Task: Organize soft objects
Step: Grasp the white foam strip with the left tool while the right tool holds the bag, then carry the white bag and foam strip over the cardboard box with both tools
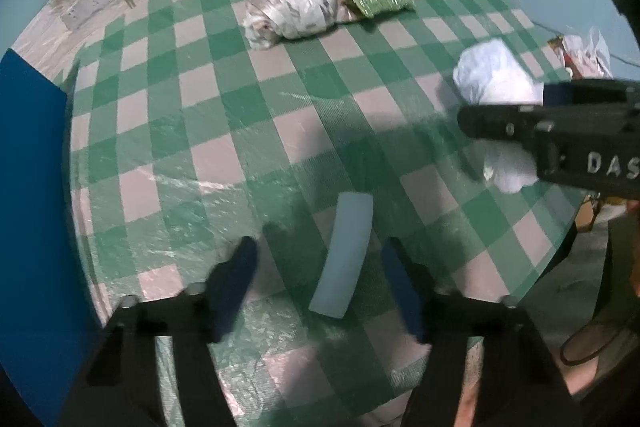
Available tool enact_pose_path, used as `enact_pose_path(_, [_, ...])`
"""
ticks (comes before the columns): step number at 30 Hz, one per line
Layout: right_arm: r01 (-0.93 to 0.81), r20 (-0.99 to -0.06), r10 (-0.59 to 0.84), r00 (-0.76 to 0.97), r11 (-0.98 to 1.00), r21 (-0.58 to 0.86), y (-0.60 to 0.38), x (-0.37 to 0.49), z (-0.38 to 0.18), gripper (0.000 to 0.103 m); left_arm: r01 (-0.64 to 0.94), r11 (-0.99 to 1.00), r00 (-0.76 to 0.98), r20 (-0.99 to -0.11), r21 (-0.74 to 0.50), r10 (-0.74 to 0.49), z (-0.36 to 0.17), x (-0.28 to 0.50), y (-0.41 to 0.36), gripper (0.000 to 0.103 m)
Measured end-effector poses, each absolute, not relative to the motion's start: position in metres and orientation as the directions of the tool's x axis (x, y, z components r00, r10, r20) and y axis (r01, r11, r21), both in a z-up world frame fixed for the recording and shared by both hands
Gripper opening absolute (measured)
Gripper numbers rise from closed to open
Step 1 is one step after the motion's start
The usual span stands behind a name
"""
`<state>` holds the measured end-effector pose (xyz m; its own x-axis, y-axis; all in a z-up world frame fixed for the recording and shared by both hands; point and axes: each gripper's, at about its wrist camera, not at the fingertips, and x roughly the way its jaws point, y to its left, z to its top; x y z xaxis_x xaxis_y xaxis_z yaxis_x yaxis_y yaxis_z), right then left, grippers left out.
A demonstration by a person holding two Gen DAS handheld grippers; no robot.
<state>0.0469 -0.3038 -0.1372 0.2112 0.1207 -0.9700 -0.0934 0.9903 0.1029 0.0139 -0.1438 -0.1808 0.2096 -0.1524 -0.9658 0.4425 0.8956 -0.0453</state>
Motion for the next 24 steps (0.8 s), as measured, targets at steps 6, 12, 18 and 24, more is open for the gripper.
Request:
enact_pose_path(6, [-0.105,-0.968,0.131,0.216,0.988,0.110,-0.308,0.051,-0.138,0.051,0.460,0.887,0.190,-0.973,-0.032,-0.133,-0.191,0.010,-0.150,0.034])
enact_pose_path(12, [-0.117,-0.965,0.136,0.224,0.987,0.112,-0.300,0.049,-0.134,0.051,0.472,0.880,0.180,-0.971,-0.057,-0.160,-0.189,0.008,-0.152,0.016])
enact_pose_path(18, [-0.133,-0.960,0.143,0.239,0.985,0.114,-0.297,0.049,-0.127,0.051,0.470,0.881,0.205,-0.966,-0.045,-0.159,-0.180,0.009,-0.152,0.015])
enact_pose_path(24, [-0.156,-0.954,0.151,0.259,0.981,0.113,-0.290,0.049,-0.117,0.051,0.446,0.894,0.240,-0.955,-0.053,-0.177,-0.163,0.012,-0.145,0.015])
